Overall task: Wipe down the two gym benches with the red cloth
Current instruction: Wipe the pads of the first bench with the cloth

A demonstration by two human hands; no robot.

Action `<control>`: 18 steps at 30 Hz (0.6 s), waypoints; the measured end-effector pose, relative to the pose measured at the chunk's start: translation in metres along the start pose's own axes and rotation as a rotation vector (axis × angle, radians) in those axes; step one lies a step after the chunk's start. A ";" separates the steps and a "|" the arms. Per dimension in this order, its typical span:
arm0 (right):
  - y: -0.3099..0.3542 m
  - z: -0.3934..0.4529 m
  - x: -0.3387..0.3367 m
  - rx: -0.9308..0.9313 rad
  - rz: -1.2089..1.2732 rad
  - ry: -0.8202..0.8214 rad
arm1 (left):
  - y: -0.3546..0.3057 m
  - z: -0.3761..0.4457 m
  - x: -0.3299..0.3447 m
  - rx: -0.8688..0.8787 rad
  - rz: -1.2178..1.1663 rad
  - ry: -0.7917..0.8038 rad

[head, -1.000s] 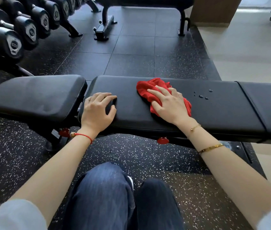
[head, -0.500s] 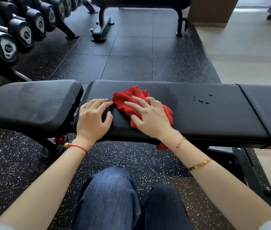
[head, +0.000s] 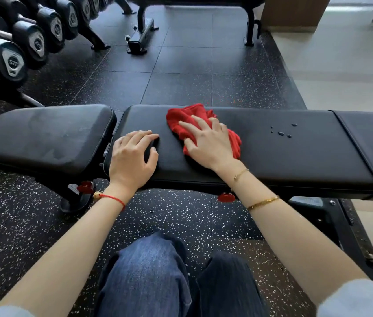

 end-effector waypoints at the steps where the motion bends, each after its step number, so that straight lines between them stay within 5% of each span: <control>1: 0.004 -0.012 -0.001 -0.041 0.010 -0.005 | 0.000 0.000 0.000 0.001 0.002 0.005; 5: -0.019 -0.053 -0.012 -0.098 0.045 -0.057 | 0.000 -0.001 -0.001 0.006 0.000 0.012; 12: -0.074 -0.021 -0.024 0.264 -0.029 -0.077 | 0.000 0.000 0.001 -0.016 0.003 0.013; 18: 0.007 -0.026 -0.003 0.045 -0.017 -0.029 | -0.002 -0.001 0.000 -0.012 0.003 0.010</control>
Point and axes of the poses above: each hand's wrist, its own z-axis towards the middle knuckle, its own x-axis out of the palm, y = z × x, the point moved 4 cm from there along z, towards the middle knuckle, and after that the axes turned 5 degrees about z, right-handed, at the moved point
